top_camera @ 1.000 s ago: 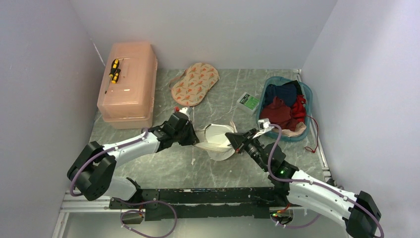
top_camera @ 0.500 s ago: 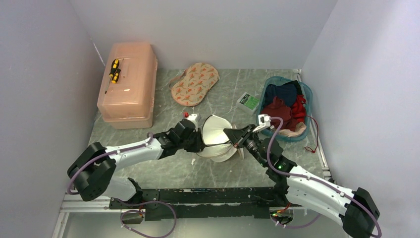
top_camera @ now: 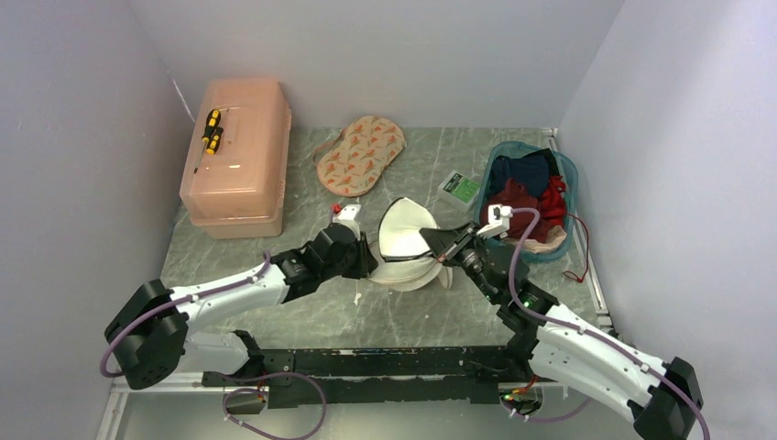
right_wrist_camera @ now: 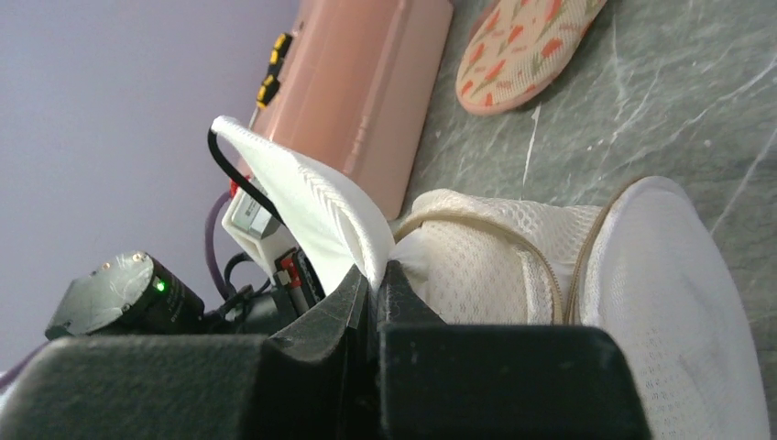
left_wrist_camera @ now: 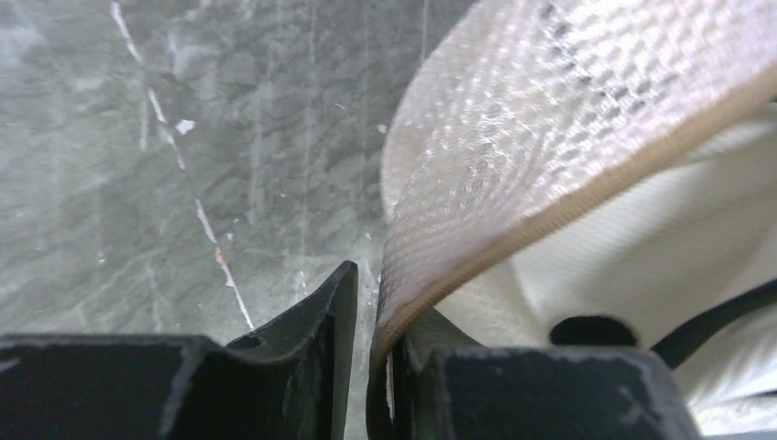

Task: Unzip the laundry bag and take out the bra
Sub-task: Pick up the bra from the laundry bag.

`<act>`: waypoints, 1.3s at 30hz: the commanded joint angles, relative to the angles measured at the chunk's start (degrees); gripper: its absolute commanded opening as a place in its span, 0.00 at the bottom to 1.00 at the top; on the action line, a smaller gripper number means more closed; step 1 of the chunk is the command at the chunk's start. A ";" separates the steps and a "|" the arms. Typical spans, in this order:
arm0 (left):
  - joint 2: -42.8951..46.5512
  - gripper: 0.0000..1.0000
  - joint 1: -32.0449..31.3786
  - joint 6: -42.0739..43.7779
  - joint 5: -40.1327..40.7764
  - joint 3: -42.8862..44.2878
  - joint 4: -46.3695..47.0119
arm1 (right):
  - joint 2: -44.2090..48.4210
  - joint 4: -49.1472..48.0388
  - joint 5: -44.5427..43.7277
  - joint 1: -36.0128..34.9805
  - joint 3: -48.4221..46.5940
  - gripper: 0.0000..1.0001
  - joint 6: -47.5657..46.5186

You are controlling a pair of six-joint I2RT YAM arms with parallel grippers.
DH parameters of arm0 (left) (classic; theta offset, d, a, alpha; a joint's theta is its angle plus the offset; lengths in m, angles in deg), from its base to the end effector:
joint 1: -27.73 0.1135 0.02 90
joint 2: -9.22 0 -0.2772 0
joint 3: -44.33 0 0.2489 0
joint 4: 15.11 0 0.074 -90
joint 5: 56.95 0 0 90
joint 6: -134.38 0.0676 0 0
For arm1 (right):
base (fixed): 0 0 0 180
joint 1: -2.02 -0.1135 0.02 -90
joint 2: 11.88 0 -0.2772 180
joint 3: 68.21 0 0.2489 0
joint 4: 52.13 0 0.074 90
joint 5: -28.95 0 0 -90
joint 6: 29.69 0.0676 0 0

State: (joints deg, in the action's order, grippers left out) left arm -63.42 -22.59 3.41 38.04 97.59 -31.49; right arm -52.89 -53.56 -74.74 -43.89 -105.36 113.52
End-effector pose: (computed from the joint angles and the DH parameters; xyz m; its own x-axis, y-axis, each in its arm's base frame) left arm 0.1876 -0.2170 0.2129 -0.7549 -0.1131 -0.6460 0.3002 0.8162 -0.4937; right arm 0.1498 0.1316 0.2727 -0.4448 0.6592 -0.6064 -0.2958 0.5310 0.7941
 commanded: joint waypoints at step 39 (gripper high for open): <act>4.40 0.04 -0.77 2.80 10.67 0.29 -6.30 | -8.68 -24.56 30.10 14.69 1.04 0.00 20.86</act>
State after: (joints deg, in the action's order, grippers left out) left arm -61.52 -23.12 6.23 46.94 97.24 -35.97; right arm -63.15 -71.48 -47.83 -30.69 -102.28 132.60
